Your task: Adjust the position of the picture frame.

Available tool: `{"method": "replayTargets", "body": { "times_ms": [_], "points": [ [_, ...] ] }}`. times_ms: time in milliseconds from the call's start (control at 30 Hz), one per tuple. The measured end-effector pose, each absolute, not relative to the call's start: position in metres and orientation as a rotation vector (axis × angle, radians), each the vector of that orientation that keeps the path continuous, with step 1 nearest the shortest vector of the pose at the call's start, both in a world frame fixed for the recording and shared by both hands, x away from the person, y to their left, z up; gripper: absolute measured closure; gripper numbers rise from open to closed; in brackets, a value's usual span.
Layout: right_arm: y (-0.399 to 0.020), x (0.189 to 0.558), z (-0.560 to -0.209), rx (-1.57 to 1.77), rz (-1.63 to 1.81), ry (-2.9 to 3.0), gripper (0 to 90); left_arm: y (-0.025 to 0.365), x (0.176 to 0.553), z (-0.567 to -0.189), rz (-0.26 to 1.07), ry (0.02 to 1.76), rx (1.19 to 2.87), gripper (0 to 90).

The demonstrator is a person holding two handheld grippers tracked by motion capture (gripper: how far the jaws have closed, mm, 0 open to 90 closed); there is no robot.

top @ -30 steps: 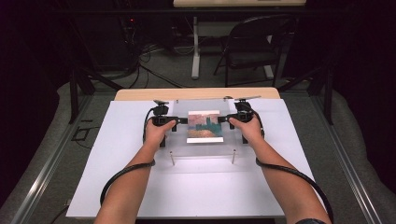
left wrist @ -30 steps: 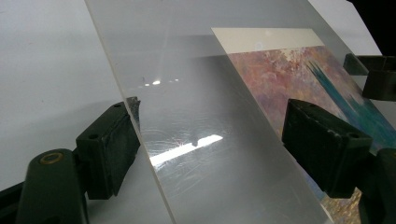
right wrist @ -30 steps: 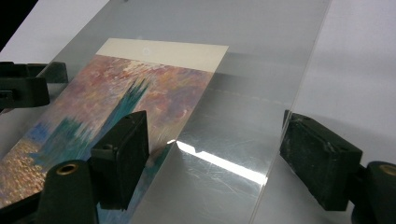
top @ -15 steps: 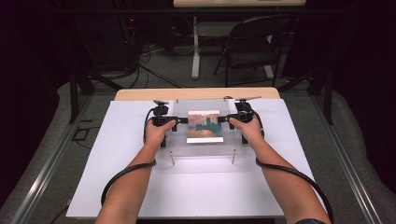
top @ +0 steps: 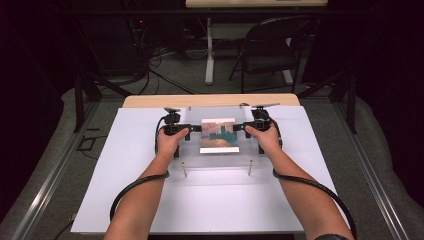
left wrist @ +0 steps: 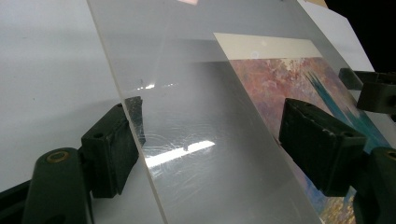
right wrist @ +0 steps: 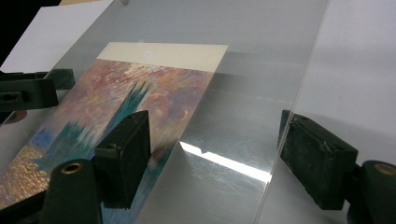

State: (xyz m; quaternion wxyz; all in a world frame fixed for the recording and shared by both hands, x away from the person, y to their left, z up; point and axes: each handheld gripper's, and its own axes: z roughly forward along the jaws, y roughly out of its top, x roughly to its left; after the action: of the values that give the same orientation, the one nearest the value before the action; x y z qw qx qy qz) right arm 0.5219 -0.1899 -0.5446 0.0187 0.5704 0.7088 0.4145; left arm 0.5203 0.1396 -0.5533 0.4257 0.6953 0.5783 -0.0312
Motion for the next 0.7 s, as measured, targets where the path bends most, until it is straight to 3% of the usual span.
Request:
{"method": "replayTargets", "body": {
  "times_ms": [700],
  "points": [
    [-0.1899,0.5195,-0.5451,1.773,1.31,2.157,27.0,0.1406,0.5189,-0.554,-0.07,1.439,1.713,23.6]
  ]
}}
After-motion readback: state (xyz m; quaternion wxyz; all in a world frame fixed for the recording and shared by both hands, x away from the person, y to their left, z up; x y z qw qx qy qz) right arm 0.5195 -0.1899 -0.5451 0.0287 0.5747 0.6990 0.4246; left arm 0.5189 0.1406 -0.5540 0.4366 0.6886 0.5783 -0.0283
